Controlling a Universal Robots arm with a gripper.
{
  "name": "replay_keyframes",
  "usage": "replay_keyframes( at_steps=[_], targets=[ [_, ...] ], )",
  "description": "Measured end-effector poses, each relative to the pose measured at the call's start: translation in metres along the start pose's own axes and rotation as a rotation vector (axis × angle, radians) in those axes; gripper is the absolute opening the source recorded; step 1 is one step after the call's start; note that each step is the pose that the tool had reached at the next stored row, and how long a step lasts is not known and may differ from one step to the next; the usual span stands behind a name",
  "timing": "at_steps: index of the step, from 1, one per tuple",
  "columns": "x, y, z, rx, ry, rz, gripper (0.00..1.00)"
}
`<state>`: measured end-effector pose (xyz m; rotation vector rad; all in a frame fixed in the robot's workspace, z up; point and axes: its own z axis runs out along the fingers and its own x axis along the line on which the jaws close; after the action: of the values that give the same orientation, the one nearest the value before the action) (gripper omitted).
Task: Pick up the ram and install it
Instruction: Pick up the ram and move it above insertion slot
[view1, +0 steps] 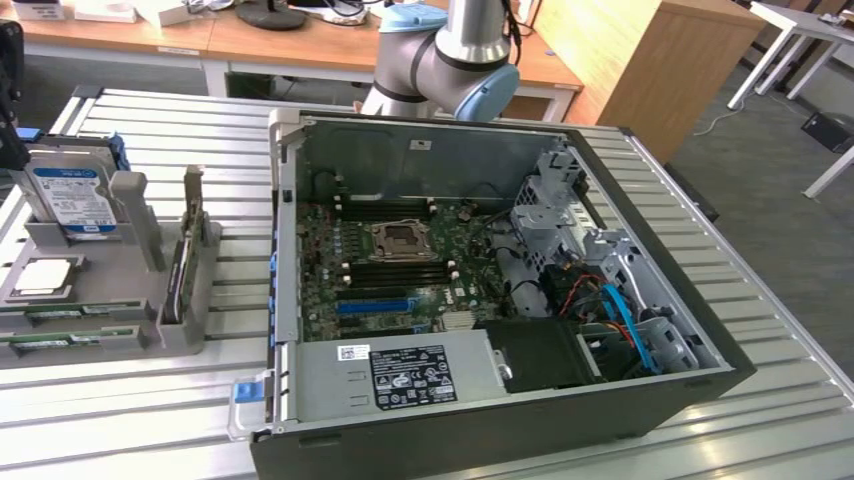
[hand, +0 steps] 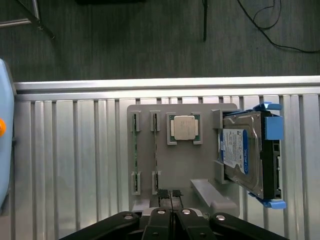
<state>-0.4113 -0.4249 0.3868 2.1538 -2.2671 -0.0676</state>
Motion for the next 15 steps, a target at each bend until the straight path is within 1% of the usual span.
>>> replay_keyframes(
  at_steps=[12, 13, 14, 15],
  targets=[
    [0.0000, 0.0000, 0.0000, 0.0000, -0.0001, 0.000, 0.11],
    [0.0000, 0.0000, 0.0000, 0.0000, -0.0001, 0.000, 0.17],
    [0.0000, 0.0000, 0.0000, 0.0000, 0.0000, 0.000, 0.17],
    [0.0000, 0.0000, 0.0000, 0.0000, 0.0000, 0.000, 0.23]
  ],
)
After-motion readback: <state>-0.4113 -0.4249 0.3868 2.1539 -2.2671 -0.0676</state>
